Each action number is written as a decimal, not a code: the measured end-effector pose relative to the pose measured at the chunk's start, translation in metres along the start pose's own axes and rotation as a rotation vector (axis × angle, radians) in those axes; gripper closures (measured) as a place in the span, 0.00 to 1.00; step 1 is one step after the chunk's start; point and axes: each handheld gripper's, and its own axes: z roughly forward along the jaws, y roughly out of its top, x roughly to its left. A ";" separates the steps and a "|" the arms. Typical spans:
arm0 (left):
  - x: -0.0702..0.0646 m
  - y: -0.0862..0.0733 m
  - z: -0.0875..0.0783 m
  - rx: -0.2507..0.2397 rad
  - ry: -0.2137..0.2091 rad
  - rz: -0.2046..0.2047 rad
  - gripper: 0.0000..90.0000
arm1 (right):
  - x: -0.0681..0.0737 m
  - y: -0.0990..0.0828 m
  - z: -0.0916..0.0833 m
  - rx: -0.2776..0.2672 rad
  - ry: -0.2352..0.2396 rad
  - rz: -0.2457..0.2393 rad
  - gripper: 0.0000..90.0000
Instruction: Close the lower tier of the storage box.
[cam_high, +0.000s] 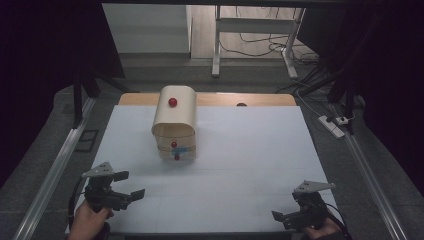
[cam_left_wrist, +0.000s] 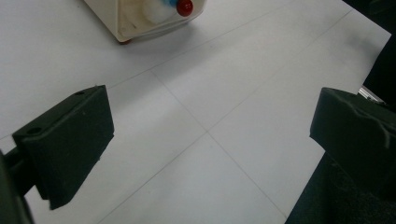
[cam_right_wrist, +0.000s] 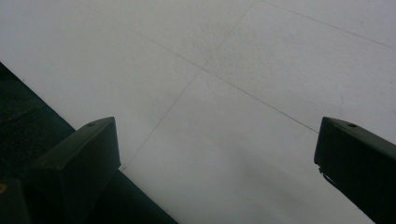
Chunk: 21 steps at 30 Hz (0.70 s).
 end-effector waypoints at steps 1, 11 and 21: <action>0.000 -0.001 -0.001 -0.001 0.001 -0.002 0.00 | 0.000 0.000 0.000 0.000 0.000 -0.001 0.00; 0.002 -0.009 -0.009 0.000 0.014 -0.018 0.00 | 0.000 0.000 0.000 0.002 0.000 0.001 0.00; 0.003 -0.014 -0.015 0.000 0.026 -0.028 0.00 | 0.000 0.000 0.000 0.003 0.000 0.000 0.00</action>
